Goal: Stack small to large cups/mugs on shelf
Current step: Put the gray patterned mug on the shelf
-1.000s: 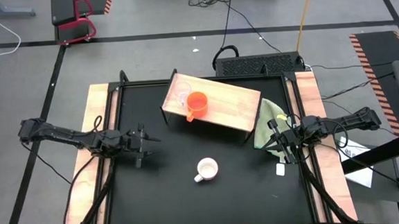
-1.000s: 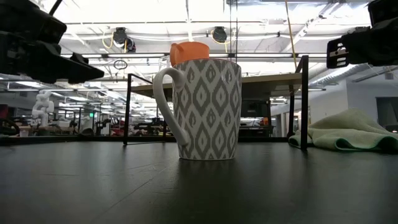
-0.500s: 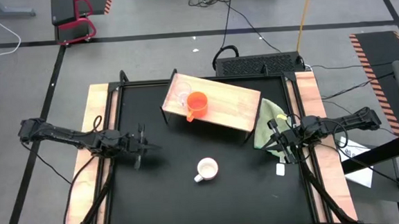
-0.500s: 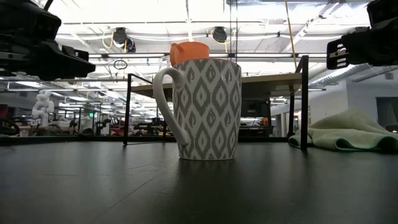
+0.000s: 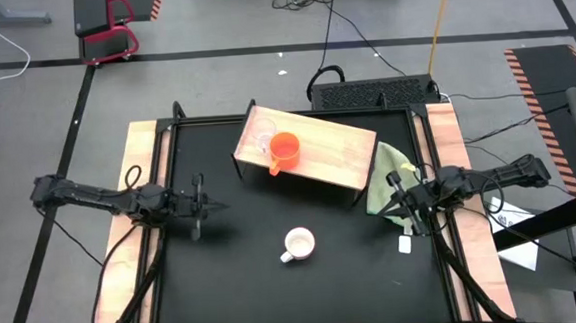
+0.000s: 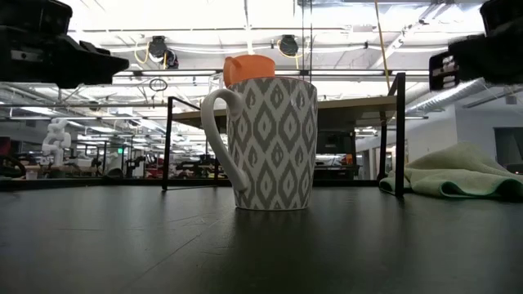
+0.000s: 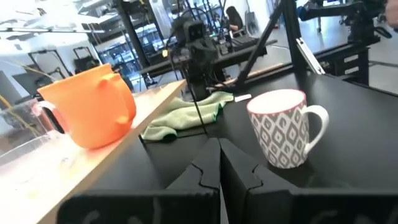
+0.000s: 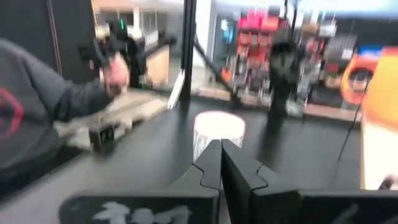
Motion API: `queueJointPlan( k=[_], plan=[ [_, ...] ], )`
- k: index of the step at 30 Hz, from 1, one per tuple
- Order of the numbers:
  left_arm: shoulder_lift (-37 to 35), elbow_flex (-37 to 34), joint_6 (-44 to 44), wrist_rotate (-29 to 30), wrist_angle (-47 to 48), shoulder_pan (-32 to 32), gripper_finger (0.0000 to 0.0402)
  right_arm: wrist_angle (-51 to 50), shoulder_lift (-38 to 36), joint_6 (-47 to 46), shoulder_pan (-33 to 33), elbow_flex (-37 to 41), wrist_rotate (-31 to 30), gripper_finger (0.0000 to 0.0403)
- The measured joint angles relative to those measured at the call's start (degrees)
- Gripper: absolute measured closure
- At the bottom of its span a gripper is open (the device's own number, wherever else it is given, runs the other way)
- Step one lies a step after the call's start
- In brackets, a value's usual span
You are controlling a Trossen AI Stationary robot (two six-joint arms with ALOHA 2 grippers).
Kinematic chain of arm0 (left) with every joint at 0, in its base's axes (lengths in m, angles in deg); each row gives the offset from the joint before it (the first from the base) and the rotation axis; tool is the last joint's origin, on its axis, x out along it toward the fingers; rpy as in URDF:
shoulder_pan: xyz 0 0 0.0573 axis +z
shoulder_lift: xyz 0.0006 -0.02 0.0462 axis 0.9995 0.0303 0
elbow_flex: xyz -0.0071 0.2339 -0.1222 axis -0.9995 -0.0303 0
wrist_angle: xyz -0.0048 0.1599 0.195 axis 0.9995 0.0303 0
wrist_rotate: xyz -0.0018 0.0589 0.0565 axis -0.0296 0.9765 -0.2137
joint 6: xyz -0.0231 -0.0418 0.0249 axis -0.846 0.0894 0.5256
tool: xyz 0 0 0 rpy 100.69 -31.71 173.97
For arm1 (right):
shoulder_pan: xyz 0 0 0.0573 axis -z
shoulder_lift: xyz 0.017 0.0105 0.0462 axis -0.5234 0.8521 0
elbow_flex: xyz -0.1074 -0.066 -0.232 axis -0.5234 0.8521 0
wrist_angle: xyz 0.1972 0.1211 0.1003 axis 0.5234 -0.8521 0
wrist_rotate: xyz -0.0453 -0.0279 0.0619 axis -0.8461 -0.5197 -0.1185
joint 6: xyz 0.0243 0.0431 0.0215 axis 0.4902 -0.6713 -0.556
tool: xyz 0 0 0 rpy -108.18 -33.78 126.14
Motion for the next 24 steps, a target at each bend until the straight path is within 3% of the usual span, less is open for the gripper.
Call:
queueJointPlan(
  k=[7,11,24],
  plan=[
    [-1.33,0.02,-1.1,-1.98,3.15,0.0,0.0398,10.94,3.77,4.79,0.0,0.01,0.02,0.0403],
    [-1.29,0.02,-2.15,-2.43,4.01,0.0,0.0399,11.34,8.67,6.98,0.0,-2.77,-0.01,0.0403],
    [-1.29,0.04,-3.05,-2.54,8.44,0.0,0.0385,12.74,36.26,12.44,-3.08,-23.3,2.57,0.0403]
  ],
)
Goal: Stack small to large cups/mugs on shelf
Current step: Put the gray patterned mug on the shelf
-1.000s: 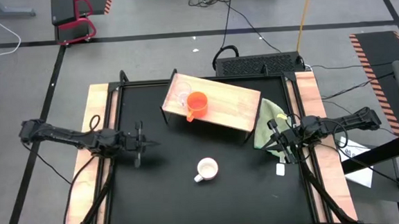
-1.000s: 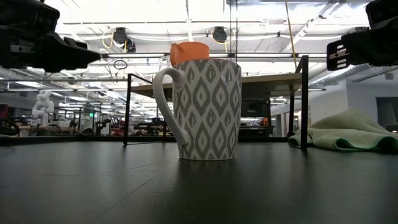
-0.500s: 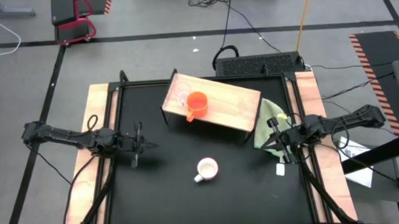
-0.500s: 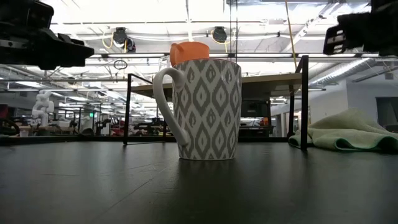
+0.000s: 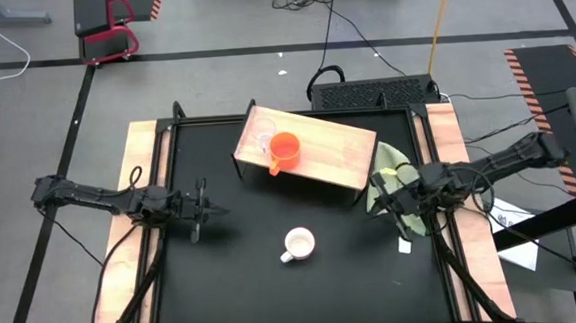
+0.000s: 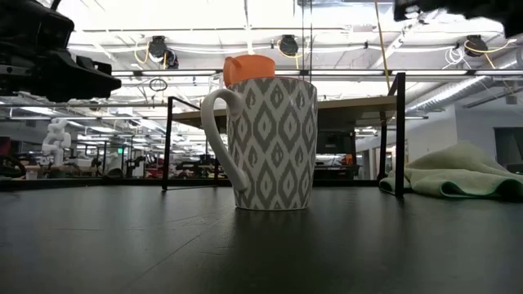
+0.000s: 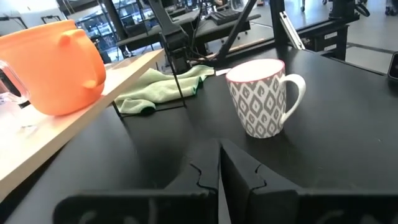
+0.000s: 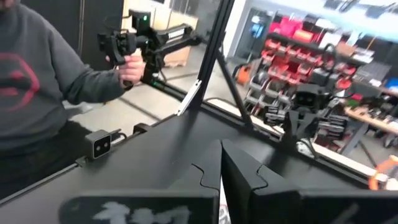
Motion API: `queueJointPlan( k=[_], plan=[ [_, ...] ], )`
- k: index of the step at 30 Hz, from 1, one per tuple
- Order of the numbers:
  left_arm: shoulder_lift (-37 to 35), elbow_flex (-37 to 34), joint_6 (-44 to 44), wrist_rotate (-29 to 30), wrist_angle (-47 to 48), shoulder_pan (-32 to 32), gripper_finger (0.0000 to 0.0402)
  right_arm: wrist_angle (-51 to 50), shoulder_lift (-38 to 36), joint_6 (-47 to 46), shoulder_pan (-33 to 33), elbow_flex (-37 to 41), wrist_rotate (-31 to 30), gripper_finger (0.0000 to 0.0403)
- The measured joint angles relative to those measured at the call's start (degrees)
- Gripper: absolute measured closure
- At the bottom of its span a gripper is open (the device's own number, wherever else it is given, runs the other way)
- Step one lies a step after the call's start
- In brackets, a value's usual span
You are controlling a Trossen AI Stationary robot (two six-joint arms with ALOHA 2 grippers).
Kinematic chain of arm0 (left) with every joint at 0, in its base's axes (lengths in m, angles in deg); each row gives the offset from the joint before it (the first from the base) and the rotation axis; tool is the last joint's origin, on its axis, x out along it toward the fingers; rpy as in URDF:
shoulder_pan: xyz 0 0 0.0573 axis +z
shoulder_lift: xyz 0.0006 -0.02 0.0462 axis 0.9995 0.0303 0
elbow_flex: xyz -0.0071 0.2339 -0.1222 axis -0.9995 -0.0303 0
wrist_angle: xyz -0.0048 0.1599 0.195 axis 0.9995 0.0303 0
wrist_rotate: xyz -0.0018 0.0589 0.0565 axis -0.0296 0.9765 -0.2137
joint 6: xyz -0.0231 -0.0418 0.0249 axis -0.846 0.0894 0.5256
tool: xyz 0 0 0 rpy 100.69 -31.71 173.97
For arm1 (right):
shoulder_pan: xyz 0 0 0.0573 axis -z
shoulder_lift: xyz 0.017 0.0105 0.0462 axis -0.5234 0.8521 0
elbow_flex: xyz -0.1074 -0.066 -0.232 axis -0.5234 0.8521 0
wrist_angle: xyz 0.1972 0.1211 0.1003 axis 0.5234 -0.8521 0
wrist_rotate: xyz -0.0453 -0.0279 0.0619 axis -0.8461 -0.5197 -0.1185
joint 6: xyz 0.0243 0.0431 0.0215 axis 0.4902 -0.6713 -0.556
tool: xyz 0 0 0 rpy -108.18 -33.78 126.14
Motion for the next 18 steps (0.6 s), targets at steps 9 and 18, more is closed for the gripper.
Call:
queueJointPlan(
  k=[9,18],
  plan=[
    [0.0,0.0,0.02,-0.04,0.56,0.0,0.0393,-13.44,17.62,-1.0,-1.05,-19.6,-0.03,0.0403],
    [0.0,0.0,0.05,-0.09,0.78,0.0,0.037,-26.56,27.59,-4.27,-1.05,-33.28,-0.09,0.0403]
  ],
)
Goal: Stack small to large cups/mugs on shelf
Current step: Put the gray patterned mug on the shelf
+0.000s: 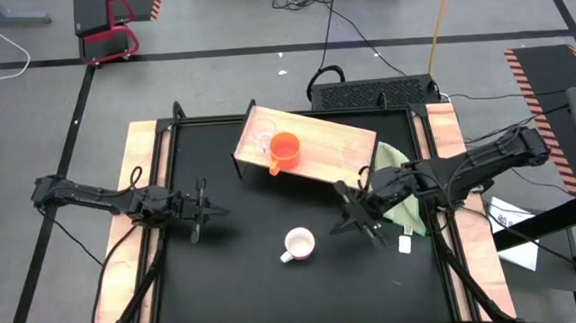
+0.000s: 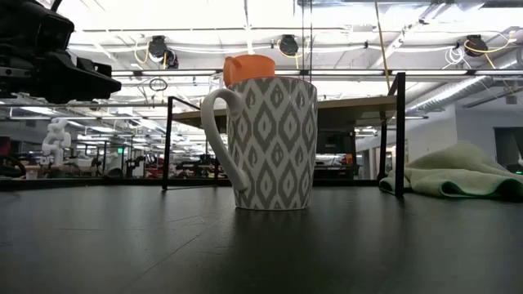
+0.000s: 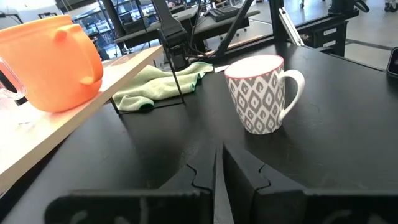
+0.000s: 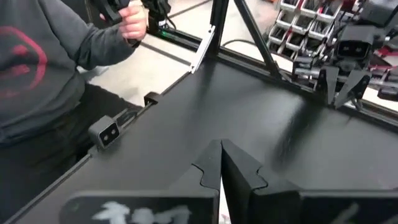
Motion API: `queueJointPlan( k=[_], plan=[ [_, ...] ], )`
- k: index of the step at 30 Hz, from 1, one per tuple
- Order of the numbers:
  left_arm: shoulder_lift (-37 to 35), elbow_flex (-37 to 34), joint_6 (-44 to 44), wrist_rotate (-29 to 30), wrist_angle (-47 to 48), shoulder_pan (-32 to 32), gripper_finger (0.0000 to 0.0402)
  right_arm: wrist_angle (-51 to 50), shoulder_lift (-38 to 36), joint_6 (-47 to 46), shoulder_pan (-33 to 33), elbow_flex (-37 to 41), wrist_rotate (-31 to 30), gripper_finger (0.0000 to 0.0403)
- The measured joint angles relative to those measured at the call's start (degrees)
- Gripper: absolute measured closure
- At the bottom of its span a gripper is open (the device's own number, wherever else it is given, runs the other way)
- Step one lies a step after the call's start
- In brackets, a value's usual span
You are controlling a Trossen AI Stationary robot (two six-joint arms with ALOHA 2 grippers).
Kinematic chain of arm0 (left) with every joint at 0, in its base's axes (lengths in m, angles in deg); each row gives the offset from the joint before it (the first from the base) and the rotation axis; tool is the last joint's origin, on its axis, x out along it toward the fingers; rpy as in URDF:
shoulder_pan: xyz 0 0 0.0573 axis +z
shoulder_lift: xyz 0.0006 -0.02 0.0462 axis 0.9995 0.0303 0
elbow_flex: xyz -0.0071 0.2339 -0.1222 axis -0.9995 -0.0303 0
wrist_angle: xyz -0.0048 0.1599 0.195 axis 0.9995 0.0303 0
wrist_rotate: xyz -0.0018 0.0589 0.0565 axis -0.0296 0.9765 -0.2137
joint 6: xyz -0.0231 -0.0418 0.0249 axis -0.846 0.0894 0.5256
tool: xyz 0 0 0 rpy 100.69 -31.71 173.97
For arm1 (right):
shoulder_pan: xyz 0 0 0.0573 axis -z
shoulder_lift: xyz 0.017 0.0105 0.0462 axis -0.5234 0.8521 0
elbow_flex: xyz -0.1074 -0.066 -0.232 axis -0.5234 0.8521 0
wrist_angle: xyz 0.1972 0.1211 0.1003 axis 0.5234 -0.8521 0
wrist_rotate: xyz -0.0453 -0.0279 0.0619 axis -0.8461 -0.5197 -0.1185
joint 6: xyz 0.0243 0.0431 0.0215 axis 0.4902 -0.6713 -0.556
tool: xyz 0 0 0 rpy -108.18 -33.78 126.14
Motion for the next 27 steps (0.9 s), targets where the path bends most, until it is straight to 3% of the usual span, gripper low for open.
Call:
queueJointPlan(
  k=[27],
  plan=[
    [0.02,0.0,-0.06,-0.03,0.62,0.0,0.0371,-14.22,19.08,-2.47,0.04,-16.66,0.35,0.0403]
  ],
)
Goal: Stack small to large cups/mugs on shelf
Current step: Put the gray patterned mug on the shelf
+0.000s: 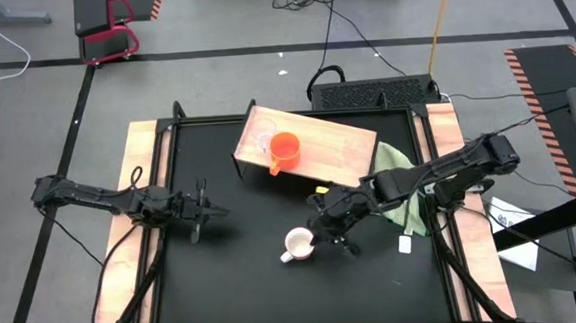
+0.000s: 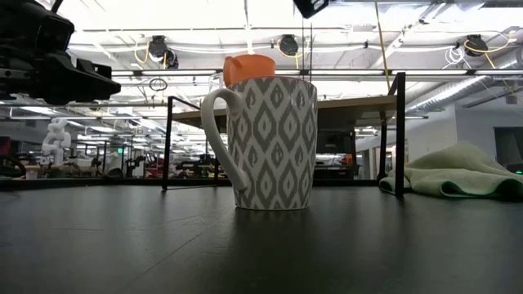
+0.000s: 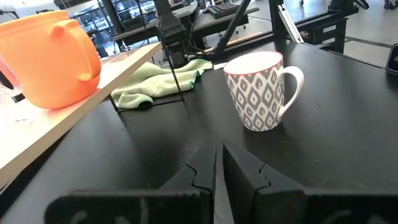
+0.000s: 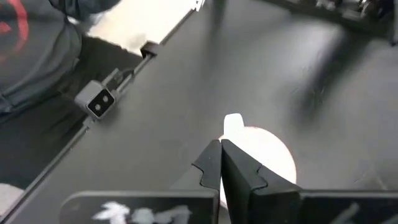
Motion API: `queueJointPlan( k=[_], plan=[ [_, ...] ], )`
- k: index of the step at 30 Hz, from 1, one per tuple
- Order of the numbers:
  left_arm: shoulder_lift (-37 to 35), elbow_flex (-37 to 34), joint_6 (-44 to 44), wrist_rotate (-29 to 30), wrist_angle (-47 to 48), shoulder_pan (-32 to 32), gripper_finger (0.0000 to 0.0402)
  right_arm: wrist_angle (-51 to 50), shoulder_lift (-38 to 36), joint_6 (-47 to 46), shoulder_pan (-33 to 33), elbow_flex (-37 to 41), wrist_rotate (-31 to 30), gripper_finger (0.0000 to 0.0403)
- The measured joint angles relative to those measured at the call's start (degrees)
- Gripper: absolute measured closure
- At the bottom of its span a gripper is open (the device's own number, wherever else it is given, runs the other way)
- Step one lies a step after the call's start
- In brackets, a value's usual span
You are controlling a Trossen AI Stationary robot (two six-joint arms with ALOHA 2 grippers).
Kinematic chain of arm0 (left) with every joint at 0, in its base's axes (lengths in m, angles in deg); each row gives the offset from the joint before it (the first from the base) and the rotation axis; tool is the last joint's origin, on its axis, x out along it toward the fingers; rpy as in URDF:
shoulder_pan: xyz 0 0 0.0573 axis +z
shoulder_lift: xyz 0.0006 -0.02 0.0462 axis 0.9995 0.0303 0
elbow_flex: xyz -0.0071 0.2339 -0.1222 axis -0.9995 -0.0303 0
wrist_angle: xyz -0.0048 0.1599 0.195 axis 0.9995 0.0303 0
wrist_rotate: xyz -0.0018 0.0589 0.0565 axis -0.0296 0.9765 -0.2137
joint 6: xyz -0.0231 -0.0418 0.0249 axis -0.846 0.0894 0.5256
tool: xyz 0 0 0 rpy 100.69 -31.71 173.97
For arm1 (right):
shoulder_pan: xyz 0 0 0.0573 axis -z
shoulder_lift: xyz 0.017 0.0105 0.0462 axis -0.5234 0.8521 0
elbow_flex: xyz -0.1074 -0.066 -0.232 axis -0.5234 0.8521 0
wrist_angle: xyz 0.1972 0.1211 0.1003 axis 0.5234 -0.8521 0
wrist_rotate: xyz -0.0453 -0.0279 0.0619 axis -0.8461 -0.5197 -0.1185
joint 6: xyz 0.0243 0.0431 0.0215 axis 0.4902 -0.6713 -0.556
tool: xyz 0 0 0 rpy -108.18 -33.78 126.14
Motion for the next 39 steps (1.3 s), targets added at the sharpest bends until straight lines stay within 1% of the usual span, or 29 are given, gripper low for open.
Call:
queueJointPlan(
  k=[6,15,21,27,32,39],
  plan=[
    [0.0,0.0,-0.46,-2.92,0.66,-0.02,0.0371,-2.65,2.5,0.82,0.09,-1.09,0.04,0.0403],
    [0.07,0.0,-1.52,-2.98,-0.01,-0.01,0.0371,-5.55,4.96,3.93,-0.39,-1.02,0.2,0.0403],
    [0.11,0.0,-1.52,-3.0,-0.15,-0.02,0.0371,-4.74,5.41,4.27,-0.26,-1.09,0.11,0.0403],
    [0.11,0.0,-1.54,-3.44,-0.34,-0.02,0.0371,-3.24,5.41,2.59,-0.24,-1.06,0.11,0.0399],
    [0.11,0.0,-2.15,-3.9,-0.32,-0.02,0.0371,-2.15,5.41,2.51,-0.28,-1.06,0.11,0.0372],
    [0.11,0.0,-2.92,-3.9,-0.32,0.0,0.0371,-0.43,5.91,1.87,-0.3,-1.06,0.11,0.0311]
  ],
)
